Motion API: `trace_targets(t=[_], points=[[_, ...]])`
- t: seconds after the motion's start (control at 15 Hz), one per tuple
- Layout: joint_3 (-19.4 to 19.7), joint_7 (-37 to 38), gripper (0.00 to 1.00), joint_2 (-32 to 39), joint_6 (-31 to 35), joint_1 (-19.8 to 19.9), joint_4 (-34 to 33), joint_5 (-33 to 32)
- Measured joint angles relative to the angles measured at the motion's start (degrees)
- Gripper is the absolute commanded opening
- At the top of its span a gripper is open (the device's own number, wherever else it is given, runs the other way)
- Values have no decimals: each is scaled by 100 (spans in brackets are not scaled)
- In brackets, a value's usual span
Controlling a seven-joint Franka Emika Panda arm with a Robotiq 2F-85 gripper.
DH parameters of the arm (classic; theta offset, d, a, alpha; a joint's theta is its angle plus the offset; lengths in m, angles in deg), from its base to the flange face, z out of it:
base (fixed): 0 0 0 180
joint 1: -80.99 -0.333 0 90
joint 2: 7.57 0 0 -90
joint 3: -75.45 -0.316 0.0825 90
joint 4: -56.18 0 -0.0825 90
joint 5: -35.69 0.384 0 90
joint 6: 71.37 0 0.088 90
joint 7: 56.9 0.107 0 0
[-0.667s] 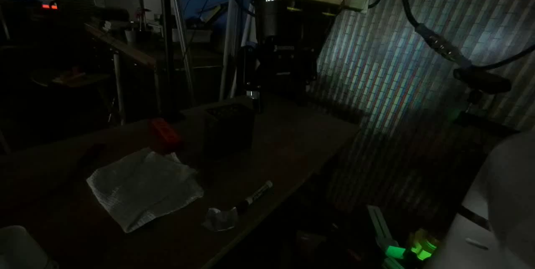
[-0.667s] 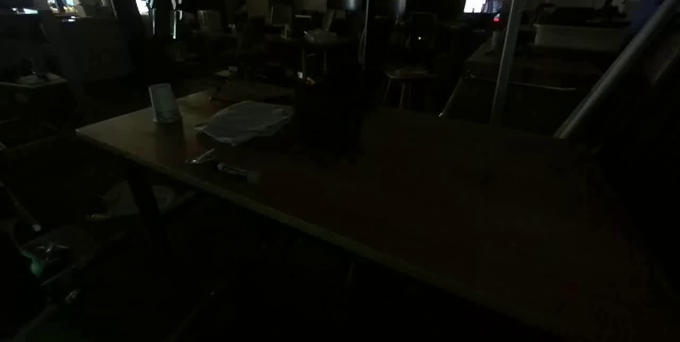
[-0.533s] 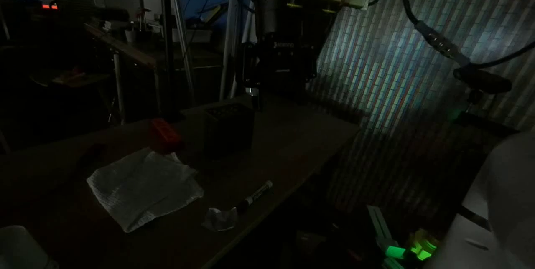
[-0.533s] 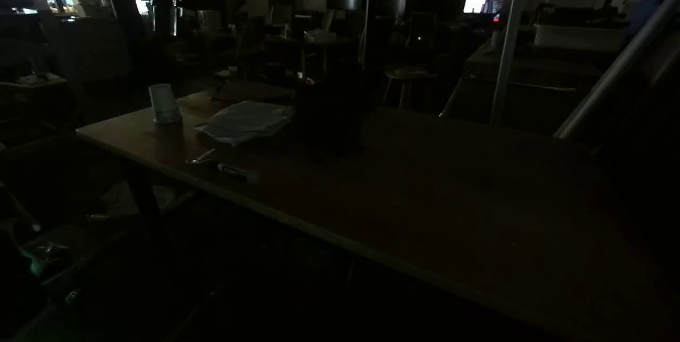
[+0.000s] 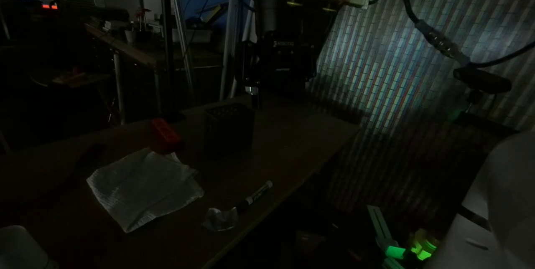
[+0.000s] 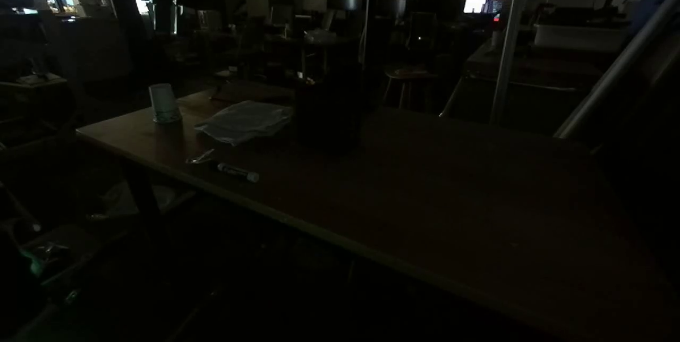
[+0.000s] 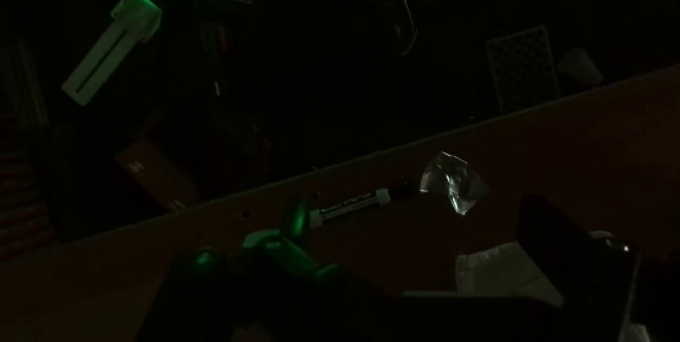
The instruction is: Shove the cloth in the box
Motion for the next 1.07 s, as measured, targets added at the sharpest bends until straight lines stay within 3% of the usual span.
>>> trace_targets(t=[0.4,1.07], points=[[-175,-196,100,254,403,-128,-182,-133],[-365,-947,100,1521,2428,-517,-914,-802]])
